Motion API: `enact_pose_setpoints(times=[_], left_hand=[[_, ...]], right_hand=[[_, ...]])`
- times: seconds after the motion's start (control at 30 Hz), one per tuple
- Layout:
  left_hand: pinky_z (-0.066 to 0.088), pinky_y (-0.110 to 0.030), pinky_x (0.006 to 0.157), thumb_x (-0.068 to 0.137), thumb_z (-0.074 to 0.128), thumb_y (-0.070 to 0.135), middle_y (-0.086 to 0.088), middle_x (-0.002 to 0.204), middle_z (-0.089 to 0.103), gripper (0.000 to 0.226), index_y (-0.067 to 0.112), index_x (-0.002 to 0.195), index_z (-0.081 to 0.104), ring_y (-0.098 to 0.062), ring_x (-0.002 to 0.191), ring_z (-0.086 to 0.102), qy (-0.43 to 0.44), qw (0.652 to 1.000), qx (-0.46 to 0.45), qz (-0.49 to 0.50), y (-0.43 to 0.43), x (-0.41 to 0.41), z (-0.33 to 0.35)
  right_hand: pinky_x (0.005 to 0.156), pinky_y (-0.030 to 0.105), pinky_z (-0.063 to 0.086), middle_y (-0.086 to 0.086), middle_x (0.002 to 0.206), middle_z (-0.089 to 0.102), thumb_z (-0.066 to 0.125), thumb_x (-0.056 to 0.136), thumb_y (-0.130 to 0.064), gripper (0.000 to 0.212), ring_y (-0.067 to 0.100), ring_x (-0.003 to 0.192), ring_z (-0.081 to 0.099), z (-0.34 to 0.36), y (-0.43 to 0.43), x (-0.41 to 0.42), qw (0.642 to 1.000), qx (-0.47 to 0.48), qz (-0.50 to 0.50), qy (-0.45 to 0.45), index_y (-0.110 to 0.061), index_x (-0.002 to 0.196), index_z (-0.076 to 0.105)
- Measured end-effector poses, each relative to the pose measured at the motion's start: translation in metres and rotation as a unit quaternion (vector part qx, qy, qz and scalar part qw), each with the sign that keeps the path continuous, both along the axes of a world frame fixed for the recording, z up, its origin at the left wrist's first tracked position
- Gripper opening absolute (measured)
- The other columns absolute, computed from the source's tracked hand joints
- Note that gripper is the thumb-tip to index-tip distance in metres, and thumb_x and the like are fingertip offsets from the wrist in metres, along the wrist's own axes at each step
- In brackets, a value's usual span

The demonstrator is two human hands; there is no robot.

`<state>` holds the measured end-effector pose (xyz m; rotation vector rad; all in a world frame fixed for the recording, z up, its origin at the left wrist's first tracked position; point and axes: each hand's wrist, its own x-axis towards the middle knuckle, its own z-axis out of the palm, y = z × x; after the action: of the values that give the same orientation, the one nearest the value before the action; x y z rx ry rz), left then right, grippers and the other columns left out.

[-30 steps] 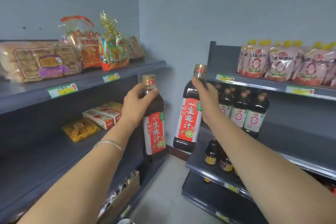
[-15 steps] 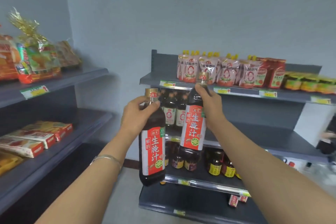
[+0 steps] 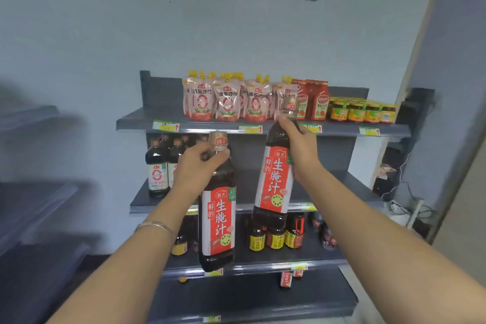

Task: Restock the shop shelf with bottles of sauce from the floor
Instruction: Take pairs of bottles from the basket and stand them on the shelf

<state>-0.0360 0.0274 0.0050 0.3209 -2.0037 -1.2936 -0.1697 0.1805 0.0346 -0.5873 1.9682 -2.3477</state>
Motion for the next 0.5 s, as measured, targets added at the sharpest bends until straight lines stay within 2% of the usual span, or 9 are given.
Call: enact_pose_setpoints(times=[0.17, 0.3, 0.4, 0.5], left_hand=[[0.046, -0.032, 0.079, 0.084, 0.063, 0.032, 0.000, 0.085, 0.063, 0.022, 0.012, 0.092, 0.066, -0.021, 0.087, 0.061, -0.005, 1.000, -0.002, -0.022, 0.039, -0.057, 0.002], [0.048, -0.035, 0.082, 0.083, 0.064, 0.034, -0.006, 0.086, 0.066, 0.017, 0.017, 0.084, 0.065, -0.027, 0.092, 0.063, -0.011, 0.999, -0.009, -0.031, 0.065, -0.100, 0.003], [0.047, -0.037, 0.085, 0.083, 0.063, 0.034, -0.016, 0.100, 0.068, 0.015, 0.019, 0.081, 0.063, -0.031, 0.097, 0.062, -0.013, 0.999, -0.011, -0.030, 0.084, -0.129, 0.002], [0.047, -0.036, 0.083, 0.083, 0.063, 0.034, -0.012, 0.090, 0.067, 0.014, 0.022, 0.075, 0.060, -0.030, 0.095, 0.063, -0.018, 0.999, -0.010, -0.031, 0.098, -0.155, -0.001]], right_hand=[[0.086, 0.052, 0.056, 0.009, 0.086, 0.071, 0.073, 0.059, -0.058, 0.048, 0.030, 0.082, 0.071, 0.000, 0.046, -0.049, 1.000, 0.007, -0.029, 0.005, -0.022, 0.089, 0.064], [0.086, 0.051, 0.056, 0.009, 0.090, 0.072, 0.072, 0.060, -0.058, 0.047, 0.029, 0.085, 0.071, -0.003, 0.079, -0.093, 0.999, 0.008, -0.051, 0.010, -0.023, 0.090, 0.064], [0.087, 0.051, 0.056, 0.008, 0.089, 0.072, 0.072, 0.063, -0.056, 0.044, 0.028, 0.084, 0.071, -0.007, 0.099, -0.124, 0.998, 0.009, -0.058, 0.004, -0.023, 0.090, 0.063], [0.086, 0.050, 0.056, 0.008, 0.089, 0.072, 0.072, 0.070, -0.053, 0.035, 0.028, 0.084, 0.071, -0.015, 0.113, -0.152, 0.998, 0.015, -0.061, 0.002, -0.025, 0.088, 0.062]])
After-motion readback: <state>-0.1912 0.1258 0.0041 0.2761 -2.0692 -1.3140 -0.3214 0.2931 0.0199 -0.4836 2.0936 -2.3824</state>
